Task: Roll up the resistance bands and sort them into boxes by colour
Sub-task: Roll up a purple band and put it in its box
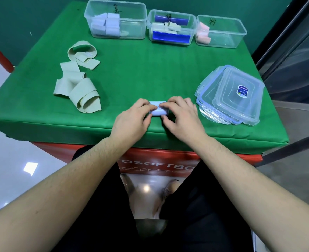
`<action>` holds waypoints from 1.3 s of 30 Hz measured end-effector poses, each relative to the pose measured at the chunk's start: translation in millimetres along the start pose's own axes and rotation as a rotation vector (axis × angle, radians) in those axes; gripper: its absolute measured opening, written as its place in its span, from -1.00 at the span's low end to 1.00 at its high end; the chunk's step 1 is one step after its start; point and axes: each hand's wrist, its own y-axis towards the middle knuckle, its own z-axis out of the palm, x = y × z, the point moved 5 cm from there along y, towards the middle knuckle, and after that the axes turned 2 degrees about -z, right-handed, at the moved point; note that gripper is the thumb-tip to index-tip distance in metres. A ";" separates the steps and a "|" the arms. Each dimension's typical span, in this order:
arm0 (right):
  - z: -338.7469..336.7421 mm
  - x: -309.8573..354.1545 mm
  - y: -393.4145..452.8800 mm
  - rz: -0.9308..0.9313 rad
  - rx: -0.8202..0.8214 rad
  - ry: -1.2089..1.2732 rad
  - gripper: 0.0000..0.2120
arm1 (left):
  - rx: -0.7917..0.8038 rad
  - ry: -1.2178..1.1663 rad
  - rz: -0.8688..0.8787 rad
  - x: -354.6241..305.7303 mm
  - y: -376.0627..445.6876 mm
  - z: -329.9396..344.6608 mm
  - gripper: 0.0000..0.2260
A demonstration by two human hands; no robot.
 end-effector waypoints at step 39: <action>-8.0 -1.1 -15.1 -0.031 -0.041 -0.070 -0.74 | -0.009 0.045 0.093 -7.8 -8.0 1.4 -0.77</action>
